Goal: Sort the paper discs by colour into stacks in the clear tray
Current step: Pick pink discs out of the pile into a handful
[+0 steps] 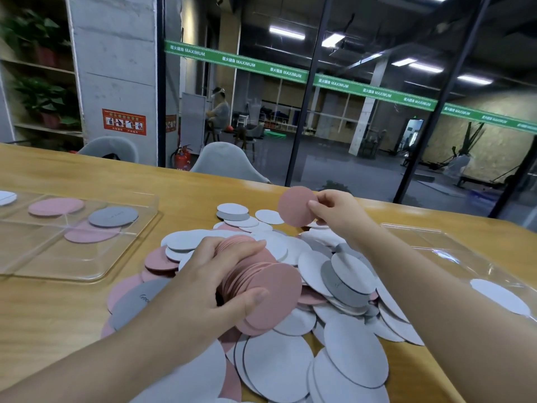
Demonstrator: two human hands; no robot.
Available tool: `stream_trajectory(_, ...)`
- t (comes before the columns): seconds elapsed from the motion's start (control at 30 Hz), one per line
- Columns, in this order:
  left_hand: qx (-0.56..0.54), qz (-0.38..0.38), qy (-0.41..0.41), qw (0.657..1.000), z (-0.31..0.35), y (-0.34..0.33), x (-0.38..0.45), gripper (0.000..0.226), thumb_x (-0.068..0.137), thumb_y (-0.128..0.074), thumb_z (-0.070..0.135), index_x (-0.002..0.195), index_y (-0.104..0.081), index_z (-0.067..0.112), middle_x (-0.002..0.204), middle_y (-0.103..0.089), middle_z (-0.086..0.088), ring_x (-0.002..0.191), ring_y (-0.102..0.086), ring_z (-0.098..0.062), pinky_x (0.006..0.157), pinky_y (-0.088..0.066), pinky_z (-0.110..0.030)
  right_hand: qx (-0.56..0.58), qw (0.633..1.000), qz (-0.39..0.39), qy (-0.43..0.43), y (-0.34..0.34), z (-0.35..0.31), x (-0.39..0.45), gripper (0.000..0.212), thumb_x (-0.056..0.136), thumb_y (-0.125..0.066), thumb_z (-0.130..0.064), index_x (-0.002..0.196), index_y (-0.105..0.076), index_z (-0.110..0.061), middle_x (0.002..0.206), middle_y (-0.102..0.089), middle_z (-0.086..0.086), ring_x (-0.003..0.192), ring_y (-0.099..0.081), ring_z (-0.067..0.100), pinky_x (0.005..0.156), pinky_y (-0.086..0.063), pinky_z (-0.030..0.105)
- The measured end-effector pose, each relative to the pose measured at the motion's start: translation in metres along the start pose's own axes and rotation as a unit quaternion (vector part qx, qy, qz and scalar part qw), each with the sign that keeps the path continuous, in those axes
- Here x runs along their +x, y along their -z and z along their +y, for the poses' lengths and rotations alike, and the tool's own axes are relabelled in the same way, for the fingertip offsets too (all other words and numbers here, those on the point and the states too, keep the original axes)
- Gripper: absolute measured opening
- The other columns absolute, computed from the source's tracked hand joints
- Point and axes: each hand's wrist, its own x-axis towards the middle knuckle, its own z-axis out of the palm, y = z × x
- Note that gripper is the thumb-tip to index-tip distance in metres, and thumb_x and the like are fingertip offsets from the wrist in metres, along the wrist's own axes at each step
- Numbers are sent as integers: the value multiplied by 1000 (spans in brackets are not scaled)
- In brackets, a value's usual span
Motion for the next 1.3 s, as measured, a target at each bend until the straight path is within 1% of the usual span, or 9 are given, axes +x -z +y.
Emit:
stream_trajectory(0.27,-18,8,6,1000,0,0,-1,54,57,-43,77,107,-23,84,119,-29,41,116,-26,25,85,-24,6,165,974,22,151,-1,-11,-101,8,90,-55,-15,88,-59,-21,71,-63,-15,65,-58,5,65,-46,15)
stream_trajectory(0.4,-29,13,6,999,1,-1,-1,54,58,-45,76,107,-26,83,119,-31,41,116,-26,25,85,-25,5,199,962,24,188,-3,-10,-132,7,89,-58,-28,83,-60,-26,73,-64,-13,66,-58,6,64,-47,16)
stream_trajectory(0.57,-36,8,7,999,1,-1,-2,53,59,-46,75,109,-29,82,121,-31,42,117,-25,26,84,-28,2,212,957,60,190,-8,-13,-142,26,83,-53,-24,82,-61,-48,79,-64,-9,68,-59,5,65,-47,14)
stream_trajectory(0.67,-36,8,3,999,-1,-1,-2,53,60,-47,72,109,-29,81,123,-31,40,118,-25,25,84,-25,5,214,957,70,185,-8,-11,-145,19,84,-53,-24,84,-60,-42,82,-65,-9,72,-60,6,66,-48,15)
stream_trajectory(0.8,-44,8,0,999,-1,1,-1,54,57,-49,75,109,-35,77,123,-30,41,117,-22,29,83,-21,10,124,974,18,189,-19,-2,-152,12,78,-62,-38,86,-55,-44,82,-63,-19,77,-60,8,69,-49,20)
stream_trajectory(0.97,-38,-2,2,999,-2,2,0,59,54,-52,77,108,-30,82,121,-28,46,117,-23,27,87,-26,5,64,973,21,219,-23,-1,-151,17,79,-66,-26,85,-56,-38,79,-64,-20,74,-62,9,67,-49,21)
stream_trajectory(1.07,-26,-2,-5,1000,-1,1,-1,57,58,-55,71,111,-35,74,121,-27,46,118,-23,26,88,-26,3,-23,960,26,277,-18,6,-144,7,85,-58,-33,92,-61,-34,87,-63,-14,82,-59,2,71,-46,15)
stream_trajectory(1.17,-14,1,-7,1000,1,1,-2,54,64,-59,61,113,-37,69,122,-25,45,117,-23,27,86,-24,7,-157,942,30,295,-11,17,-135,23,86,-53,-41,93,-69,-25,94,-54,-11,89,-51,7,76,-43,16)
stream_trajectory(1.3,-11,6,-11,1000,1,1,-2,56,58,-53,69,111,-37,71,120,-27,44,117,-26,25,86,-24,8,-293,908,41,295,-9,17,-132,36,76,-50,-52,80,-73,-25,83,-52,-7,79,-49,15,63,-47,26)
